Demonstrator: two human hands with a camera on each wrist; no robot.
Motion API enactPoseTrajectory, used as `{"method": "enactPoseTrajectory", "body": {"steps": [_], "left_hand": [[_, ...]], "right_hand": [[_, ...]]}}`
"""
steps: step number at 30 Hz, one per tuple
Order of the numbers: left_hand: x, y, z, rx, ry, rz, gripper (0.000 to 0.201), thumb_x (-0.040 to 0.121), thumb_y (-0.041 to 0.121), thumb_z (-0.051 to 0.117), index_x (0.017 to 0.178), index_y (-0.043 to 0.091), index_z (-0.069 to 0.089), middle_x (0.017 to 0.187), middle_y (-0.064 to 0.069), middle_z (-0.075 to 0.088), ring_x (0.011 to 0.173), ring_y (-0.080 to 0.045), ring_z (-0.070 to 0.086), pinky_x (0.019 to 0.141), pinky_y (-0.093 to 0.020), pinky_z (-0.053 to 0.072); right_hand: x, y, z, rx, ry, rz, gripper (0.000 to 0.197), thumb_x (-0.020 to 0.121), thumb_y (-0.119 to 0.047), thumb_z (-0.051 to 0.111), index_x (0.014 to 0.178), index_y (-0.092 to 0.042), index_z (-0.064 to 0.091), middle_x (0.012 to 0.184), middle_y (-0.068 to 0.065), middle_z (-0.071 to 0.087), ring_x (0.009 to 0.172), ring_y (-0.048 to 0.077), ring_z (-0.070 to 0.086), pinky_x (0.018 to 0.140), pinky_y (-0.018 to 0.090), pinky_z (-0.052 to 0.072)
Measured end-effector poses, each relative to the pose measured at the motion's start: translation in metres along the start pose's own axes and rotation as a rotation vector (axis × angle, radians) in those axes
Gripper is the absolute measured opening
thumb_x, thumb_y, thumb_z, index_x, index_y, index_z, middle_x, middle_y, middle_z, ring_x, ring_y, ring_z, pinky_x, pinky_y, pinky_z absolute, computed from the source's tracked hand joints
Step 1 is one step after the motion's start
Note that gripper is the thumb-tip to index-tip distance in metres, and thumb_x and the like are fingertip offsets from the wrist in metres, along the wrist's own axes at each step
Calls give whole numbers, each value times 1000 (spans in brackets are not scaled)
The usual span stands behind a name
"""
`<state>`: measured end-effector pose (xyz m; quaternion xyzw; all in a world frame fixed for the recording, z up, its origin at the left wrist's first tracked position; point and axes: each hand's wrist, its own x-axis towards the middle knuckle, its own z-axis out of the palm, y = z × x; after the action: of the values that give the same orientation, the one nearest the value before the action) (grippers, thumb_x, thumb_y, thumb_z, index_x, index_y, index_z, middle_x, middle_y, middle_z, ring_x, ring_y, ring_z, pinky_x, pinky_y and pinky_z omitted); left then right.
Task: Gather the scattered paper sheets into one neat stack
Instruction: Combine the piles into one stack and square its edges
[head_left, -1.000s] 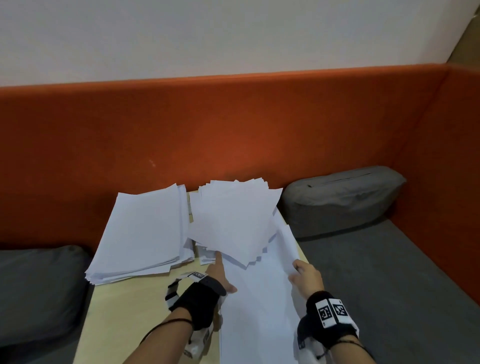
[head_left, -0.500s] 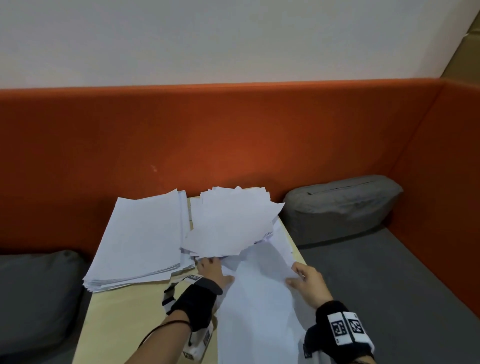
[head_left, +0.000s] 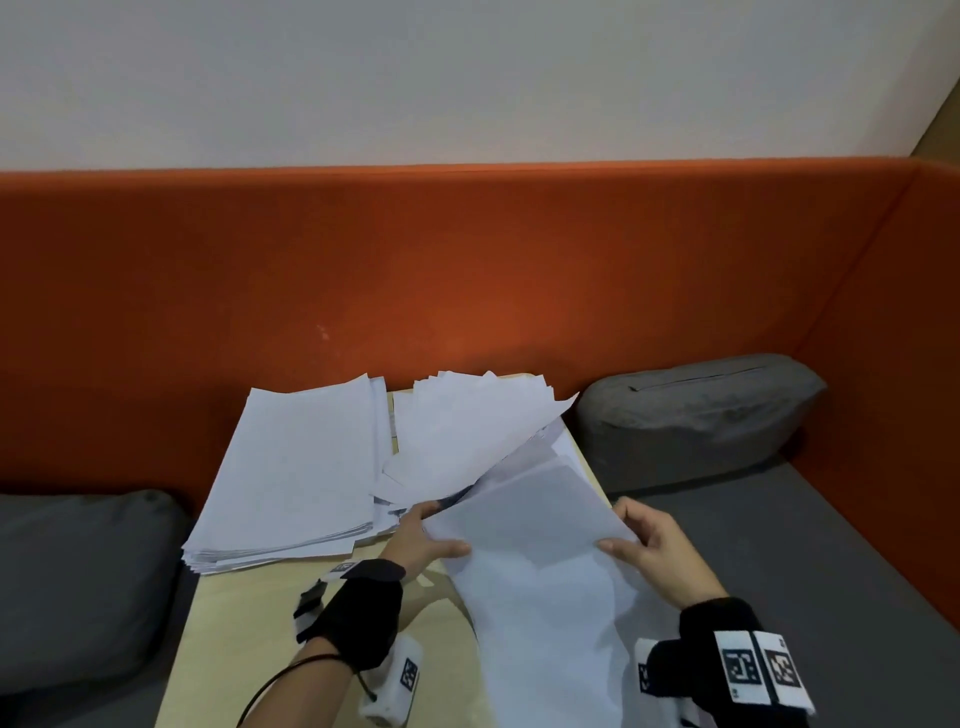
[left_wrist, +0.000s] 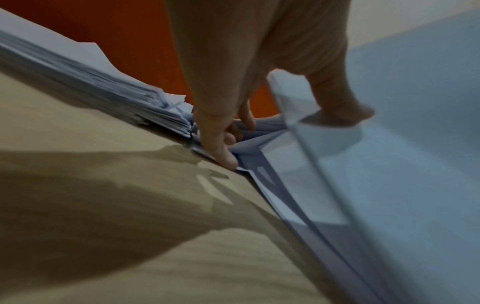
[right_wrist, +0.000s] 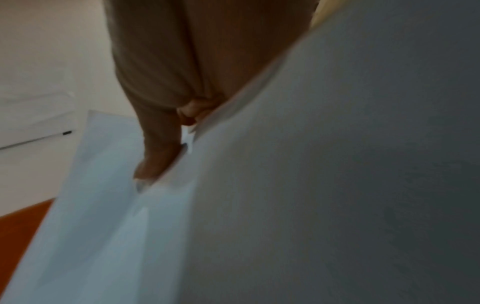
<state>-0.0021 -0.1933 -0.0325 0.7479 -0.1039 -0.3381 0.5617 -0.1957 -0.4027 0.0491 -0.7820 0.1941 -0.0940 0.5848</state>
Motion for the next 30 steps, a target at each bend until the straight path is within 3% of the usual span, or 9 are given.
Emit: {"method": "enactPoseTrajectory", "body": {"steps": [2, 6, 9, 12, 14, 16, 21, 24, 30], "left_hand": [[-5, 3, -4, -120, -24, 9, 101, 34, 31, 84, 125, 16, 42, 116, -12, 59, 108, -28, 57, 93, -38, 48], [-14, 7, -3, -439, -179, 8, 93, 33, 27, 90, 116, 5, 54, 100, -8, 70, 98, -29, 64, 89, -43, 52], [-21, 20, -2, -551, -225, 31, 80, 34, 26, 93, 106, 5, 64, 91, -6, 74, 80, -21, 72, 66, -31, 58], [-20, 33, -3, -476, -22, 67, 49, 77, 4, 72, 121, -7, 54, 87, -3, 73, 74, -16, 71, 67, -25, 59], [-19, 35, -7, -395, 70, 88, 34, 87, -2, 59, 120, -8, 53, 90, -5, 68, 74, -15, 67, 63, -20, 58], [-20, 30, -14, -338, 120, 87, 26, 88, 1, 58, 114, 0, 56, 93, -7, 67, 76, -14, 67, 62, -20, 57], [-18, -11, -24, -201, 251, 25, 35, 90, -3, 51, 124, 1, 54, 118, -17, 62, 103, -31, 62, 94, -42, 50], [-18, -32, -20, -169, 255, -23, 47, 83, -15, 50, 128, -1, 47, 119, -17, 59, 100, -28, 59, 86, -38, 51], [-23, -35, -21, -141, 269, 89, 75, 81, -18, 52, 141, 18, 25, 128, -1, 39, 110, -18, 46, 88, -31, 44]], "right_hand": [[-3, -17, -8, 74, 22, -56, 26, 77, 13, 62, 67, -6, 49, 62, -3, 63, 59, 3, 57, 56, 18, 43], [-1, -40, -17, 233, 145, -137, 16, 78, 14, 59, 78, -1, 54, 71, -1, 70, 64, 8, 65, 58, 18, 52], [13, -36, -5, 248, 285, -117, 19, 82, 9, 60, 84, -10, 59, 81, -1, 72, 72, 8, 68, 65, 18, 54], [31, -9, 20, 152, 390, 2, 21, 84, 3, 62, 89, -16, 58, 93, 4, 66, 91, 21, 65, 77, 27, 53], [33, 5, 37, 110, 405, 70, 23, 84, 1, 61, 104, -11, 58, 103, 8, 64, 103, 27, 61, 87, 34, 50], [29, 12, 52, 110, 408, 107, 33, 87, 3, 57, 117, -6, 55, 109, 8, 61, 102, 19, 56, 79, 19, 46], [28, 45, 76, 73, 387, 221, 37, 87, 9, 49, 116, -12, 58, 104, 6, 63, 82, 19, 58, 66, 16, 48], [35, 60, 81, -53, 398, 255, 30, 88, 9, 50, 114, -2, 61, 111, 10, 60, 90, 22, 55, 82, 25, 44], [42, 70, 73, -214, 398, 281, 13, 87, 2, 51, 88, -8, 57, 90, 12, 62, 86, 30, 56, 74, 27, 38]]}}
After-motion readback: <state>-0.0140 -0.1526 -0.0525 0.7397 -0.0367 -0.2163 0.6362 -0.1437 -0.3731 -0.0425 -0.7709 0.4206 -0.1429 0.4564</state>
